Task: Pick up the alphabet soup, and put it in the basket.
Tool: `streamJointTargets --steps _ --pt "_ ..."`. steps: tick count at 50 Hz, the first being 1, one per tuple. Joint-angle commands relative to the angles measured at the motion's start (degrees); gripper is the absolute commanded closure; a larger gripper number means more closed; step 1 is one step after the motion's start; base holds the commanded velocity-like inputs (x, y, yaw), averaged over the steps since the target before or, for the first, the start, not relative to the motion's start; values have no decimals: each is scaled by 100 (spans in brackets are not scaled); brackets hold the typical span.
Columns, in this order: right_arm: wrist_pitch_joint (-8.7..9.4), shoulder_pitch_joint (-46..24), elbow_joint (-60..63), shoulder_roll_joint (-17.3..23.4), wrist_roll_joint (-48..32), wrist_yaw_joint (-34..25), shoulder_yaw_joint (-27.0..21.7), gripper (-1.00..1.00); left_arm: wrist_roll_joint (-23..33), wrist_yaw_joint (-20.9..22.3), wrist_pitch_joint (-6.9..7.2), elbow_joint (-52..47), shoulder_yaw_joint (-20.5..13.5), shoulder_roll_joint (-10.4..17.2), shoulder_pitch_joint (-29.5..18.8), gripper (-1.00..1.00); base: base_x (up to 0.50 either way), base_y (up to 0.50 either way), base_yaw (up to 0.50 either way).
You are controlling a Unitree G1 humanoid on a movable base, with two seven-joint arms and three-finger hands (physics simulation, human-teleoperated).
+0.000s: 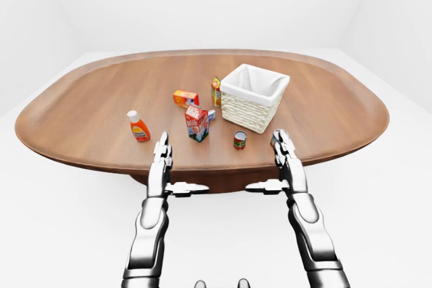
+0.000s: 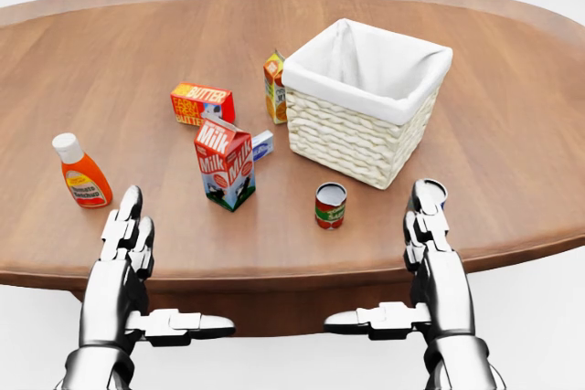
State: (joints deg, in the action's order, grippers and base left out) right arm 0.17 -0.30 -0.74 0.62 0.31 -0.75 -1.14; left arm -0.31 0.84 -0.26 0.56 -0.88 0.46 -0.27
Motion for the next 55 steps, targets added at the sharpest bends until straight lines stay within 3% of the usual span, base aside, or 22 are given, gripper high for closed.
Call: streamJointTargets --steps 1,4,5,7,10,11,12,13,15,20,21,29,32,42,55 --pt "-19 -26 -102 109 -51 -108 -158 -100 -33 126 -74 130 -142 79 -54 -100 0 0 0" --pt "-19 -26 -101 106 -54 -111 -161 -100 -33 127 -75 131 -143 79 -53 -100 0 0 0" --pt "-93 24 -26 129 -251 -127 -58 -100 19 114 -155 138 -121 78 -31 -100 0 0 0" --pt "-102 12 -39 121 -275 -166 -71 -100 36 116 -171 135 -113 75 -22 -100 0 0 0" --pt "-120 30 9 113 -313 -189 -79 -100 20 136 -113 86 -115 72 -10 -100 0 0 0" --pt "-111 47 79 109 -333 -195 -76 -100 -45 159 42 -56 -131 69 -1 -100 0 0 0" --pt "-110 48 84 107 -336 -197 -77 -100 -48 160 52 -66 -132 69 0 -100 0 0 0" --pt "5 100 382 117 -370 -193 -85 -100 -180 170 314 -383 -189 68 25 -100 0 0 0" --pt "172 162 715 106 -408 -175 -103 -100 -295 156 526 -769 -241 71 73 -100 0 0 0" --pt "273 229 1075 96 -430 -212 -110 -100 -474 156 526 -1309 -318 84 121 -100 0 0 0" --pt "483 292 1466 111 -479 -229 -108 -100 -628 159 526 -1674 -420 111 123 -100 0 0 0" --pt "483 429 2338 79 -555 -333 -143 -100 -735 146 526 -2701 -623 177 182 -100 0 0 0" --pt "483 477 2870 62 -503 -375 -183 -100 -864 166 526 -3265 -840 228 153 -100 0 0 0" --pt "483 482 3232 68 -470 -387 -276 -100 -1144 122 526 -3802 -1135 285 50 -100 0 0 0" --pt "483 507 3380 53 -577 -431 -257 -100 -1108 123 526 -3720 -1136 283 46 -100 0 -6 0"
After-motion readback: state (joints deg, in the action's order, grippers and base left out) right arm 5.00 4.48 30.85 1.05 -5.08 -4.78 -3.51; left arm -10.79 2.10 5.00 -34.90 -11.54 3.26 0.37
